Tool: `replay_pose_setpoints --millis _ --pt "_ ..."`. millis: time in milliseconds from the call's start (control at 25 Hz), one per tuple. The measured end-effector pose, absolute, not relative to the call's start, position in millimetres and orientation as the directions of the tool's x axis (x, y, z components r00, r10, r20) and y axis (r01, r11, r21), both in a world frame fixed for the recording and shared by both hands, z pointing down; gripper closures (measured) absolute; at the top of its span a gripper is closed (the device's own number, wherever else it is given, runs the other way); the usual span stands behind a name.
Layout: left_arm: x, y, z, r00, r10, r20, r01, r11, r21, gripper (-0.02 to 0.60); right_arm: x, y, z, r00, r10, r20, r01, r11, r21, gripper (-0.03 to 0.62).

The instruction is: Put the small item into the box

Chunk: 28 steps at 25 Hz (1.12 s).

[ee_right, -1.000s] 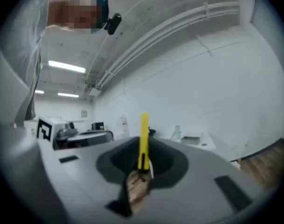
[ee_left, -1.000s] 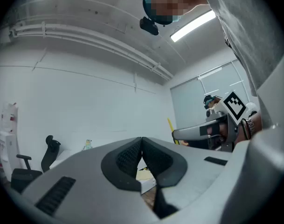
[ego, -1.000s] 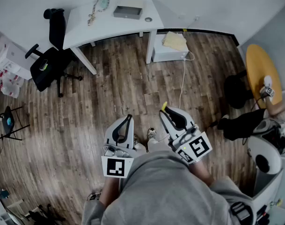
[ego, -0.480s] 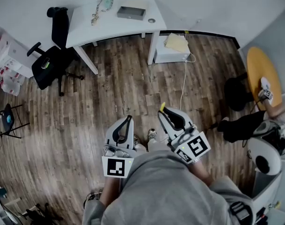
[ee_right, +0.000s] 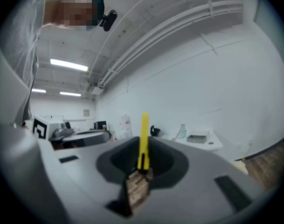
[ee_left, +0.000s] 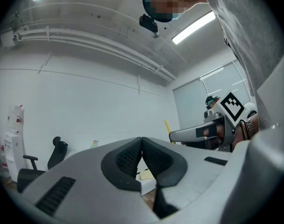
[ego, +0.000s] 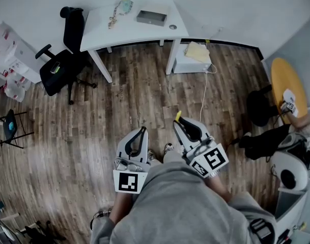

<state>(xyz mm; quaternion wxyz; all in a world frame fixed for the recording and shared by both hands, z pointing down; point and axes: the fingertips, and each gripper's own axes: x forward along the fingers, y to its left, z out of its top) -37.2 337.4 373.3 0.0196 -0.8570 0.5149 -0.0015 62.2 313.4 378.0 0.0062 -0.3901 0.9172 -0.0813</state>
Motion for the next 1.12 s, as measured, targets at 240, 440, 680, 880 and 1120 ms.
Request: replay_pose_setpoints --millis 240,440,680,880,1120 --pt "-66.0 345.1 368.8 0.441 -0.896 -0.050 -0.897 -0.441 -0.007 0.549 38.2 325.1 374.6 -0.706 -0.707 0.043 -0.706 0.696 -0.134 0.514" --pt "-72.5 346.4 372.4 0.459 -0.886 -0.061 -0.888 -0.459 -0.013 0.549 30.3 327.4 376.3 -0.690 -0.722 0.052 -0.722 0.682 -0.115 0.514" --pt "-71.4 340.6 373.6 0.477 -0.877 -0.062 -0.879 -0.477 -0.015 0.549 31.9 324.6 378.6 -0.670 -0.740 0.064 -0.741 0.661 -0.120 0.514" --pt "-78.2 327.6 374.2 0.474 -0.879 -0.057 -0.880 -0.474 -0.014 0.549 28.9 310.8 379.5 -0.664 -0.746 0.050 -0.744 0.654 -0.137 0.514" --pt "-80.1 307.3 384.0 0.464 -0.886 -0.021 -0.886 -0.463 -0.025 0.549 30.2 286.4 390.9 -0.668 -0.741 0.077 -0.743 0.655 -0.136 0.514"
